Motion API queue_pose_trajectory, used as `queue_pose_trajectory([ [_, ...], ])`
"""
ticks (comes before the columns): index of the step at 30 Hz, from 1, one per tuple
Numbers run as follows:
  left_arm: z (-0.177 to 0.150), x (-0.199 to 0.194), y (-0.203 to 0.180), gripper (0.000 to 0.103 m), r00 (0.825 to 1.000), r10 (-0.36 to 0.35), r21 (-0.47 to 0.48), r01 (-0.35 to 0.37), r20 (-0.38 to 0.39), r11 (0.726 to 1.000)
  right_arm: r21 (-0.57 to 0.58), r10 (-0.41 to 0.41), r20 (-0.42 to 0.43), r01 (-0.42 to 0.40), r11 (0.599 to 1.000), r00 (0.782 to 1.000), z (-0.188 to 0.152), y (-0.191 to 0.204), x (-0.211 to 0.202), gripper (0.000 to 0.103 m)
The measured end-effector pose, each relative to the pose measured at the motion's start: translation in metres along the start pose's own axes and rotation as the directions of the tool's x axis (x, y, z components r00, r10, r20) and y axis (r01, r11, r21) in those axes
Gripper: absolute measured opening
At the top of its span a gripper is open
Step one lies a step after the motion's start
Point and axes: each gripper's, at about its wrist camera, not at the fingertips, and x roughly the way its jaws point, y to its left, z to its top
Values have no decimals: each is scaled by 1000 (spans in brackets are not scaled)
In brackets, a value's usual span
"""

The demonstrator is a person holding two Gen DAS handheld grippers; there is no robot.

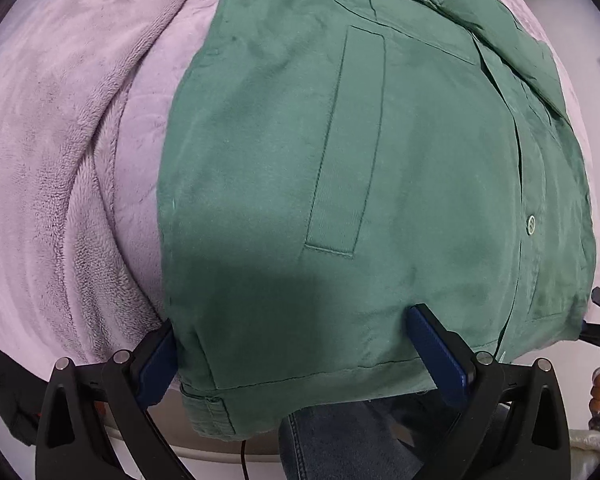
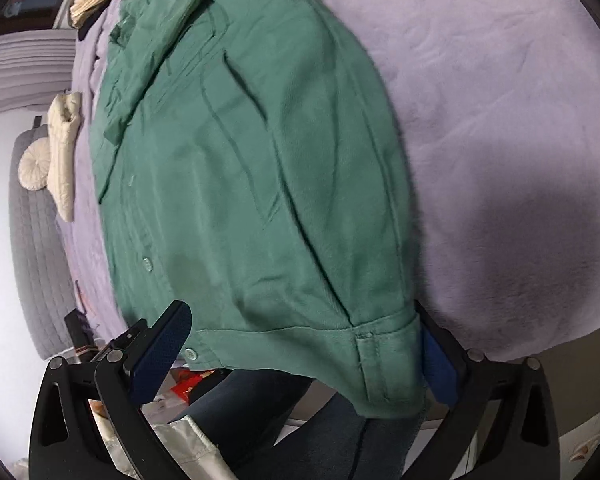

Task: Fold small clothes
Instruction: 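Grasp the green jacket hem with the left tool while the right tool grasps the hem, then lift the hem with both tools, fold it toward the collar and release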

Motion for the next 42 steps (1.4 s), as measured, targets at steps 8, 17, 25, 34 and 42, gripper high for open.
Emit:
queue_pose_trajectory([
  [8,-18,-1,6,89,1000,-17,2,17,-14,1000,56,112,-13,-111,992,994,-13,0,15,100],
  [17,-22,-39,24,19,984,-178,-44,179,25,983,141,255,79,-264,954,964,-19,-11,-8,12],
  [25,11,-89,32,18,908,-400,-105,413,120,905,135,482,178,-506,852,858,-3,23,-36,11],
  [34,111,-136,31,15,821,-542,-54,558,179,828,89,576,327,-631,770,749,42,84,-64,11],
  [42,204,-164,24,15,793,-561,2,577,239,817,2,597,386,-648,762,703,101,135,-89,11],
])
